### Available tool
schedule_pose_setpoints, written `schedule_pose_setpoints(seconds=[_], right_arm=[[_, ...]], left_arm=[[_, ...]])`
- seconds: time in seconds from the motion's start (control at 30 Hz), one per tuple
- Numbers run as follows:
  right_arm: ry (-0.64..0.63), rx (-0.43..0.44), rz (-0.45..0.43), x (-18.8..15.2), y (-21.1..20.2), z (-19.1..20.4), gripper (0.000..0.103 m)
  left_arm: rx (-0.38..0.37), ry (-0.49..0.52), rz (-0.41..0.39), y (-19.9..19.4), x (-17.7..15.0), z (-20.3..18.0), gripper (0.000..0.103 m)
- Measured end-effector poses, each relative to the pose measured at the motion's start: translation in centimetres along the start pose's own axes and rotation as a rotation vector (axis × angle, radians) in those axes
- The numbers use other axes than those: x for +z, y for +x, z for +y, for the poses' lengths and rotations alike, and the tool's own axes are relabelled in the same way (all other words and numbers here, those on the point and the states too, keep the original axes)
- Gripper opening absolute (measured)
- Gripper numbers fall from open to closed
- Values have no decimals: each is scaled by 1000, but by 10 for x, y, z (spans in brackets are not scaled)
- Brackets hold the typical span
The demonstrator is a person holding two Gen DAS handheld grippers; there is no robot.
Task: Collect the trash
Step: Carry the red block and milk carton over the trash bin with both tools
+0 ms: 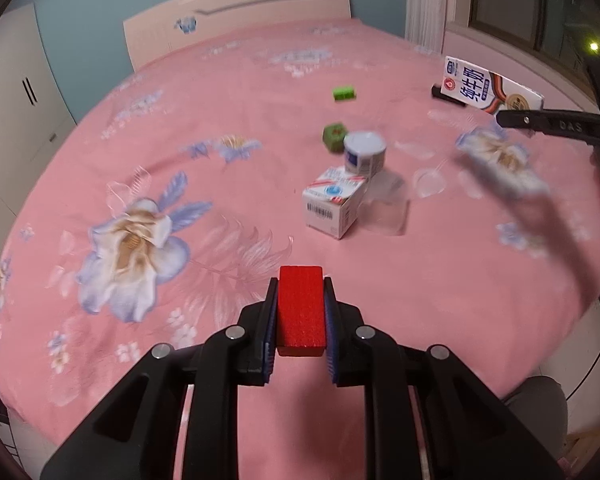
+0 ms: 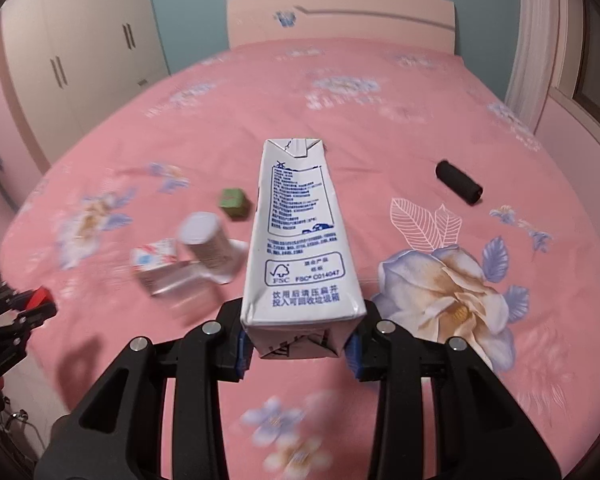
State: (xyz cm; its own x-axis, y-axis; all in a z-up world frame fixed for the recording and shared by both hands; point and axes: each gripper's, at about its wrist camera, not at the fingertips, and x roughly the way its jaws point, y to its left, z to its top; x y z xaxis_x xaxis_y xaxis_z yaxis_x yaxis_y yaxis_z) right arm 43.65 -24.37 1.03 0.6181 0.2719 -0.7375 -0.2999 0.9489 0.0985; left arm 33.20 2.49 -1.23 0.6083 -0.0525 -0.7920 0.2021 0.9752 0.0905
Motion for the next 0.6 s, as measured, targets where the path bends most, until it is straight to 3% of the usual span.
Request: schedule_pose_setpoints(seconds=[0.3,0.6], right_arm=[[-69,51,-85,-31,-107,49,37],[-138,97,-107,-76,-169,90,37]], left_arm=[[16,38,-108,-90,-18,-18,22],[16,55,-140,-141,-55,-30,22]])
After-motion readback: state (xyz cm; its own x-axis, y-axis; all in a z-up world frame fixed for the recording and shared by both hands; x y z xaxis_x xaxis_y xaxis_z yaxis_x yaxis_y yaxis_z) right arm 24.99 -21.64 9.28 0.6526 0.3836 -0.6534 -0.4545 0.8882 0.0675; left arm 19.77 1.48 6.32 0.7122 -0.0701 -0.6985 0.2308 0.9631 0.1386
